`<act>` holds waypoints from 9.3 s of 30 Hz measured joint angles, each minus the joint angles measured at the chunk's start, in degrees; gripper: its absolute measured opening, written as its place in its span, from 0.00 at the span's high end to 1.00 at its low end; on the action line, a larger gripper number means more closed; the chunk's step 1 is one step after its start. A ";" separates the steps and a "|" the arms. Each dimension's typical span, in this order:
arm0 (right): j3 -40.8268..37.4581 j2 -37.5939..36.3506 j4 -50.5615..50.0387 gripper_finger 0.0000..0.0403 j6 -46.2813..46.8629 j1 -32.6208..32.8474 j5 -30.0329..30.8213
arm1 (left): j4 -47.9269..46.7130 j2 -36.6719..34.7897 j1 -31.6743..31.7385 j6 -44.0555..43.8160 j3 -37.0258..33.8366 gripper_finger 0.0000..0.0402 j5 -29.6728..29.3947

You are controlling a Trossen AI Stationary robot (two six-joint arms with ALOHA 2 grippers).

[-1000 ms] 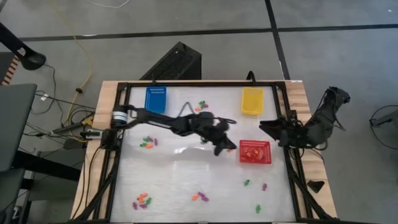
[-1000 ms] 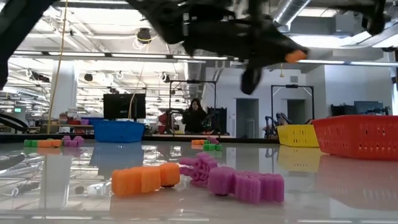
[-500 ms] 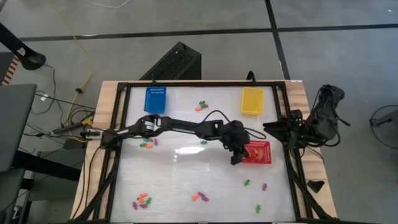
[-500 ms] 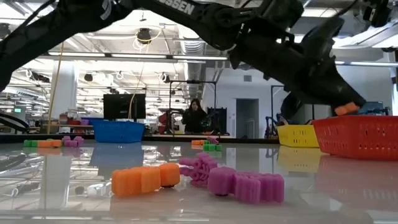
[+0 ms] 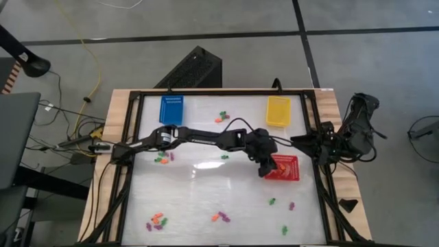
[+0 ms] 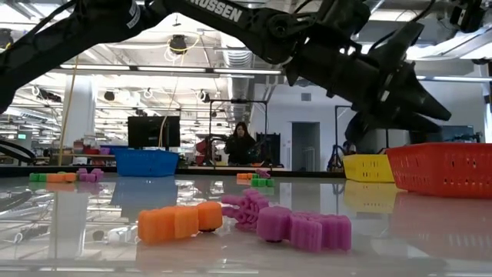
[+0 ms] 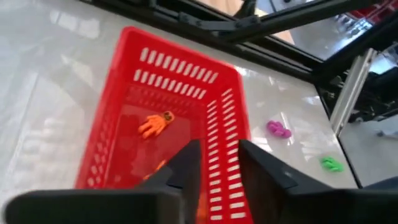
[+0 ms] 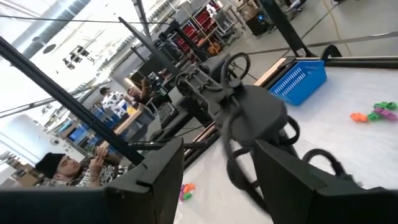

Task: Sort Halloween decoration
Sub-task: Put the green skeleton toy into the blue bin, then put the orange skeleton toy into the red bin

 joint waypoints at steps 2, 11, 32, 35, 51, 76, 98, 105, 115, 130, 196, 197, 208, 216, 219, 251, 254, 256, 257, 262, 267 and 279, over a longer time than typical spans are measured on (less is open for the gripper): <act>0.00 0.00 0.00 0.45 0.00 -0.02 0.02 | 0.22 0.00 0.40 -1.53 0.00 0.67 0.12; 0.00 0.00 0.15 0.45 -0.46 0.00 -0.04 | 3.77 -1.58 3.64 -2.26 -0.04 0.54 7.05; 0.00 0.00 -0.09 0.45 -1.51 2.13 -0.06 | 30.79 -39.02 1.42 0.79 -65.11 0.55 -21.49; 0.00 0.00 -0.14 0.45 -1.66 2.03 1.17 | 26.38 -39.11 0.26 2.24 -68.51 0.55 -26.18; 0.00 0.00 0.24 0.45 2.02 2.03 1.33 | 25.72 -37.50 -2.40 5.20 -74.58 0.55 -25.89; 0.00 0.13 2.71 0.45 1.72 1.73 1.38 | 16.20 -34.23 -2.25 -0.51 -73.99 0.95 -30.31; 0.00 0.13 2.03 0.45 0.02 1.79 1.38 | 69.71 -35.74 4.38 -22.16 -86.88 1.00 -32.32; 0.00 0.08 1.44 0.45 0.02 1.86 1.25 | 93.77 -39.61 7.20 -29.88 -108.84 1.00 -43.79; 0.00 0.02 0.02 0.45 0.08 1.68 1.77 | 76.67 -69.14 7.72 -19.80 -118.60 1.00 -55.18; 0.00 0.00 -0.09 0.45 1.53 -0.53 2.71 | -11.59 -89.84 27.64 -5.45 -94.58 1.00 -48.15; 0.00 0.12 1.40 0.45 5.00 -0.66 1.27 | -7.22 -27.54 27.83 26.40 -49.18 0.54 -13.33; 0.00 0.13 1.42 0.45 5.00 -0.66 1.27 | -7.72 -27.56 27.77 26.78 -48.80 0.54 -13.99; 0.00 0.13 1.65 0.45 4.55 -0.66 1.27 | -14.47 -27.61 27.38 24.58 -48.85 0.96 -17.13; 0.00 0.11 1.44 0.45 3.04 -0.95 1.27 | -13.45 -28.45 26.35 23.20 -48.94 1.00 -7.65; 0.00 0.12 1.35 0.45 2.99 -0.92 1.27 | -11.38 -29.86 25.25 23.20 -49.13 1.00 -5.41; -0.02 0.02 2.52 0.45 -3.00 -0.92 2.41 | -15.06 -11.63 0.64 10.81 -6.74 1.00 -5.70; -0.02 -0.22 2.94 0.45 -2.99 -0.92 2.54 | -21.28 -6.23 0.64 12.19 1.42 1.00 -6.07; 0.00 -0.32 3.12 0.45 -2.99 -0.93 2.55 | -23.50 -3.71 0.64 12.44 5.07 1.00 -5.81; -0.01 -0.27 3.02 0.45 -2.99 -0.94 2.52 | -23.28 -2.86 0.64 12.50 6.20 1.00 -5.66; 0.00 -0.22 2.62 0.45 -2.97 -0.87 1.99 | -24.15 -1.05 0.42 10.92 9.16 1.00 -5.02; -0.02 -0.23 2.03 0.45 -2.97 -0.87 1.45 | -24.00 -1.05 0.01 9.64 9.22 1.00 -6.07; -0.02 -0.22 1.33 0.45 -2.93 -0.87 1.29 | -17.18 -1.03 -0.65 8.14 9.20 0.90 -2.73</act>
